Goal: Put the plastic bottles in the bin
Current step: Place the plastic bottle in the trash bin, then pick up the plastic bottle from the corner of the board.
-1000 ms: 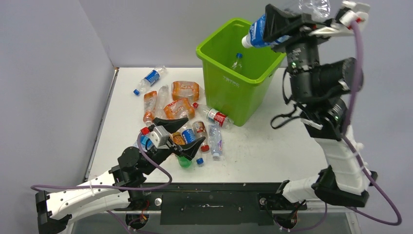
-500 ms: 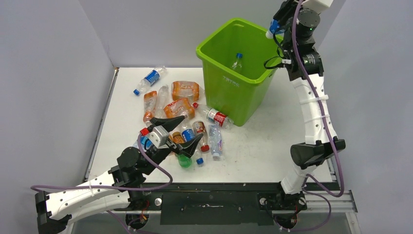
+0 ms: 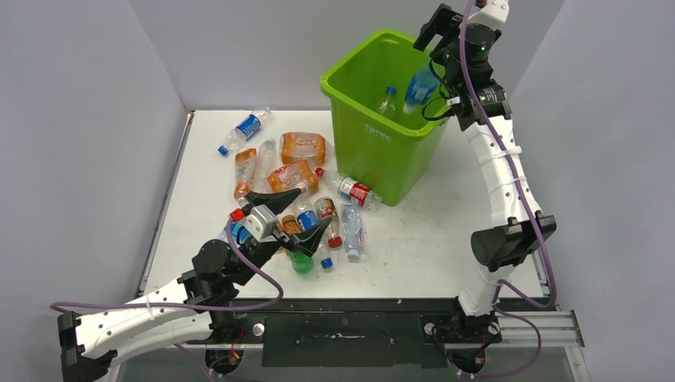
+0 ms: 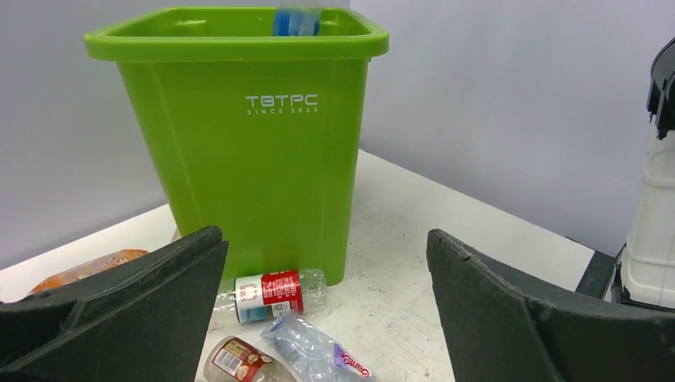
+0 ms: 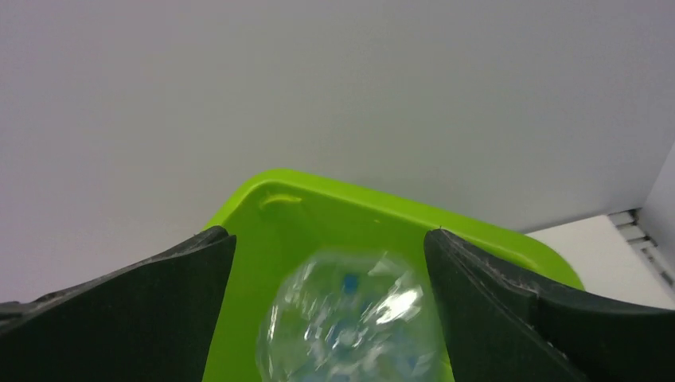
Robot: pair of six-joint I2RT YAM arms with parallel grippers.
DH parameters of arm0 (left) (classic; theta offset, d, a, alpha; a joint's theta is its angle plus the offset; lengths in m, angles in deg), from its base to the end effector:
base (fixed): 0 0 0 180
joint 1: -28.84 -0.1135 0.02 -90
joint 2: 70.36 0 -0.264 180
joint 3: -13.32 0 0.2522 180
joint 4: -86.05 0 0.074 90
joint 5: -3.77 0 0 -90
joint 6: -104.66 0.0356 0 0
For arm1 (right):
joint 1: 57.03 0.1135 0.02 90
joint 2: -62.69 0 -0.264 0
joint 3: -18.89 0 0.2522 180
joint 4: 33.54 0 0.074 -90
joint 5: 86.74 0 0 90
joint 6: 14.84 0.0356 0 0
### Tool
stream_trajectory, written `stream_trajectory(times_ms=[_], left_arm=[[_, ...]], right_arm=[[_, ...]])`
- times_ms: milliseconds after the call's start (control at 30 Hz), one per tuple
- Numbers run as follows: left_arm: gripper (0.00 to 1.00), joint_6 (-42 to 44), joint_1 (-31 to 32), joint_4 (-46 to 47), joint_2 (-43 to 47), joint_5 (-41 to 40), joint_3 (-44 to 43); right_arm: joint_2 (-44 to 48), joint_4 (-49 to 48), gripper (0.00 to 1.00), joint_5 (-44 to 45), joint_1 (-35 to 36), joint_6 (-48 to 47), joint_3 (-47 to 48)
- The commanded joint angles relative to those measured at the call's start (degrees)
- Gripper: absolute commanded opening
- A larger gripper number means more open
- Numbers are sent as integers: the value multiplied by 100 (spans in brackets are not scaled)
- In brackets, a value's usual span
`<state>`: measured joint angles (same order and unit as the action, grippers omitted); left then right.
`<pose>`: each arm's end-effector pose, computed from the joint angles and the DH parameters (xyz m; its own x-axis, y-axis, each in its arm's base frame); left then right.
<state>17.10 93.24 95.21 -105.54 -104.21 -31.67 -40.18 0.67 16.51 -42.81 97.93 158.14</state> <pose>0.0768 -0.1348 0.3436 0.1715 -0.2642 -0.9491 0.7250 0.6861 -0.0600 0.3805 0.0880 0.5246 0.0272 0.3955 -0.9180 -0.0300 0.9183 0.3948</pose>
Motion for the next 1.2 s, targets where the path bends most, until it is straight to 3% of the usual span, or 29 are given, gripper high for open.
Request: stream_trajectory(times_ms=[0,167,267,467,700,967,1067,1167], left_arm=[[96,73,20,110,-14,-121,-51],[96,97,11,110,-28,-186,-52],[96,111,11,107,-28,-234,-59],[96,322,24,61,-7,-541,-64],[96,726,100,-210,263,-1133,-159],[96,453,257,-2472,468,-1629,-1060],[96,151,249,-3190,569,-2108,-1093],[96,-271,240,-3781,755,-2090,-1071]], right_arm=[[223,-75,90,-233,-27,266,147],[682,-70,90,-471,198,618,284],[1370,-217,90,-322,905,423,-288],[3593,-1207,90,-983,1966,371,-3358],[5673,-748,90,-2002,2130,567,-6244],[6936,-1129,90,-2565,2138,1050,-8519],[7227,-1540,90,-2609,2151,1149,-9185],[7267,-1814,90,-2686,2188,1151,-9598]])
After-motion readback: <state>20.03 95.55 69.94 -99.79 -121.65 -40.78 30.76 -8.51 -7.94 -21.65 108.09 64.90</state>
